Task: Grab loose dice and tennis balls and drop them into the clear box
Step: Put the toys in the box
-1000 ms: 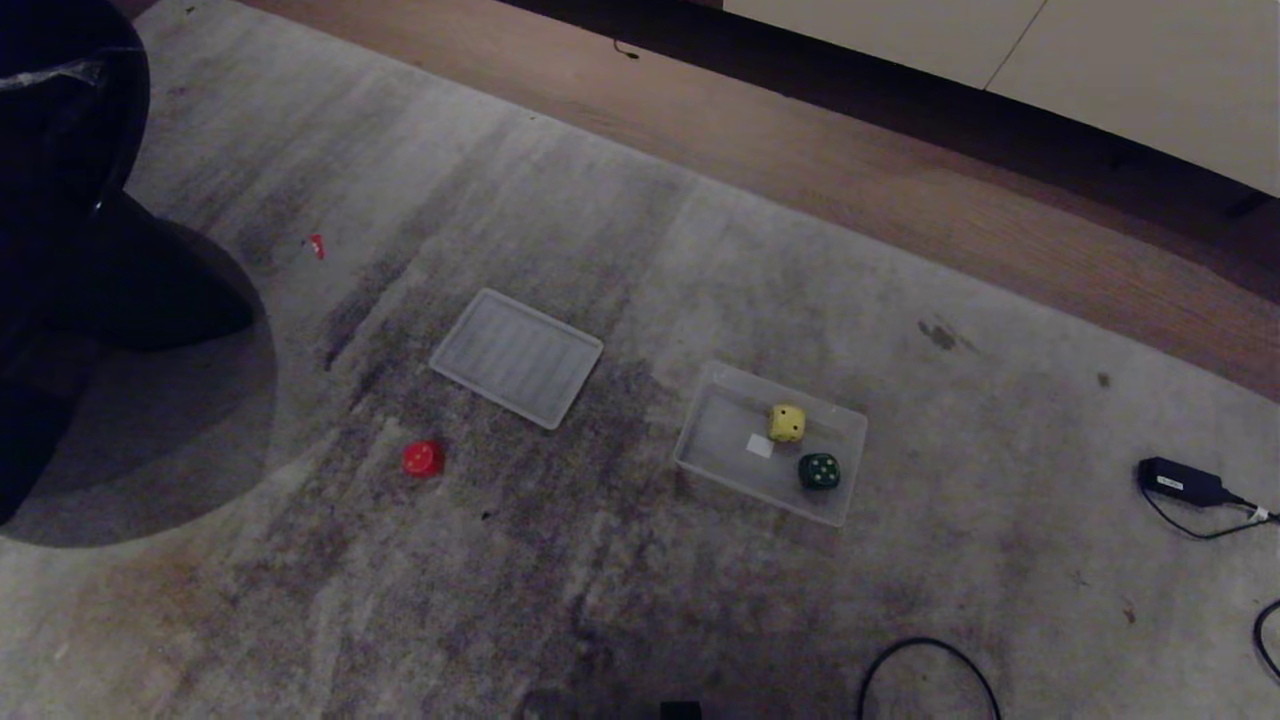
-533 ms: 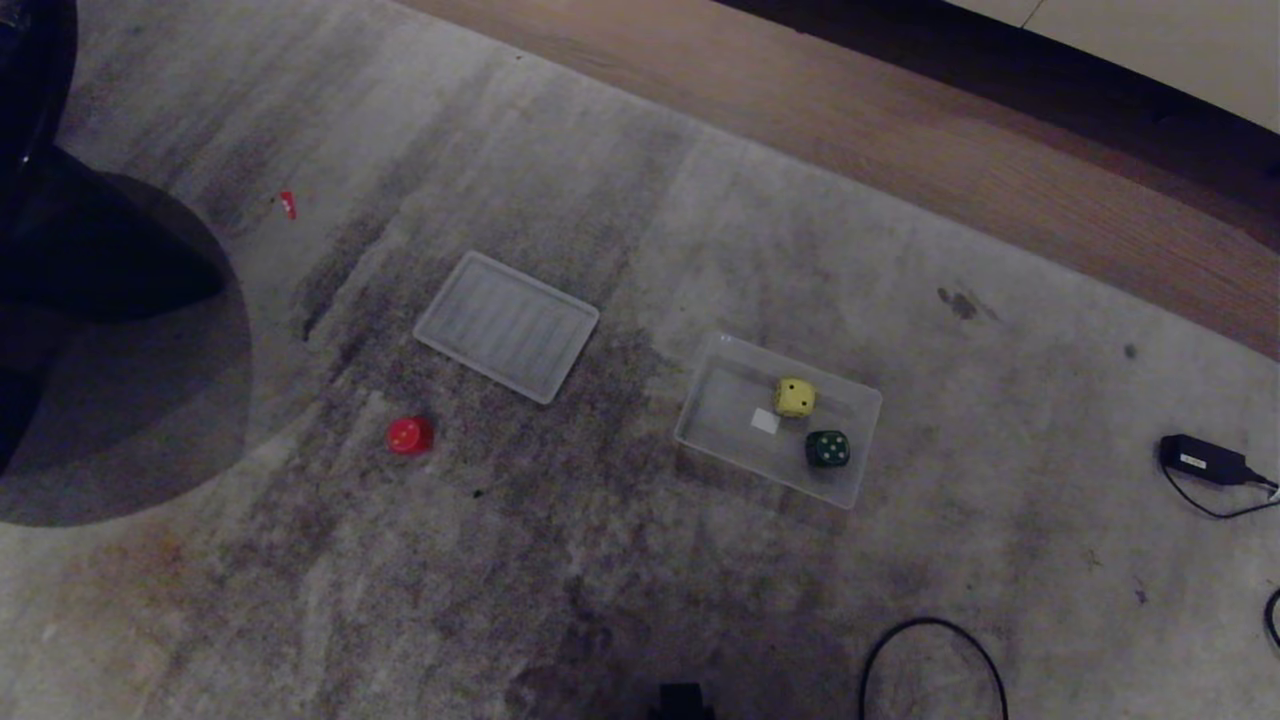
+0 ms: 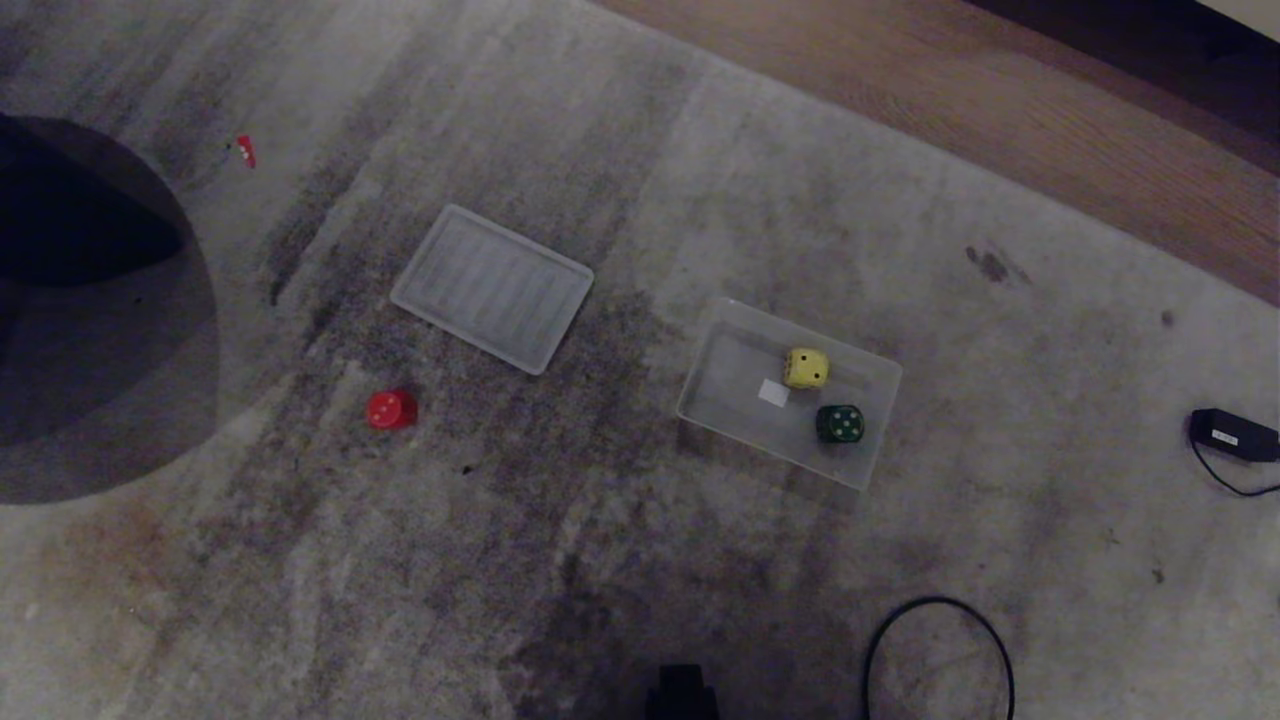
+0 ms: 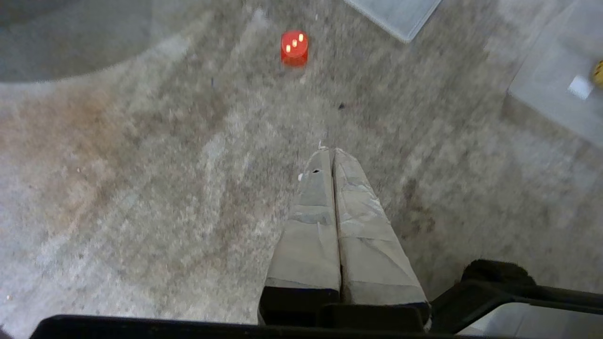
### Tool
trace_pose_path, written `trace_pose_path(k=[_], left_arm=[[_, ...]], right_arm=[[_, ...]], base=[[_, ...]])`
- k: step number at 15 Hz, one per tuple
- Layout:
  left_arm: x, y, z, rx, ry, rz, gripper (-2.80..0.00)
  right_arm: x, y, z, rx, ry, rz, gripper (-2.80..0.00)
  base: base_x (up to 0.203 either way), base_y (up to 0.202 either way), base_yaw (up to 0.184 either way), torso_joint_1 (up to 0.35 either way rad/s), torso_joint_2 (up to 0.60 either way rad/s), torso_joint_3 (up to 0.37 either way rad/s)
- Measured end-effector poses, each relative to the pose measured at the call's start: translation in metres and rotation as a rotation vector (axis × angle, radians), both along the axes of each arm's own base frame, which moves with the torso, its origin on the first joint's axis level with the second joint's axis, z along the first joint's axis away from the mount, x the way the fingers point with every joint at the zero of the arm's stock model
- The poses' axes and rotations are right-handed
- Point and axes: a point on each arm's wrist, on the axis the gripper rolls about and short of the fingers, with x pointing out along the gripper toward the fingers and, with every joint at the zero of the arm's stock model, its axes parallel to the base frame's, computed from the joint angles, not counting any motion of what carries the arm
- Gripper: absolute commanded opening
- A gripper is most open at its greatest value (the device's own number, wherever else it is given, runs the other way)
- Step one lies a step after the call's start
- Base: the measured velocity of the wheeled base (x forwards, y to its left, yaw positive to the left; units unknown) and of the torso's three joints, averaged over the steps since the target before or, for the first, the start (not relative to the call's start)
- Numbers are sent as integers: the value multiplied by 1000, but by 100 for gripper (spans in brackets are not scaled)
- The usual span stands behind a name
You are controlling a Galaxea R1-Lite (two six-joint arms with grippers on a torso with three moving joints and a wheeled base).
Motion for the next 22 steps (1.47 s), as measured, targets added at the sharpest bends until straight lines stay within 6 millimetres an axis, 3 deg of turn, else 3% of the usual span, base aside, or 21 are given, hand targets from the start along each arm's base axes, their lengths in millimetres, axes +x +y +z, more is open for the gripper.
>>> trace_pose_path(k=[12, 22], left_arm=[[0, 0, 0, 1, 0, -1, -280], [0, 0, 0, -13, -3, 8, -280]], right_arm=[[0, 0, 0, -1, 1, 0, -280], [0, 0, 2, 20, -8, -8, -280]], base=[[0, 0, 0, 0, 2, -192], [0, 0, 0, 1, 1, -16]])
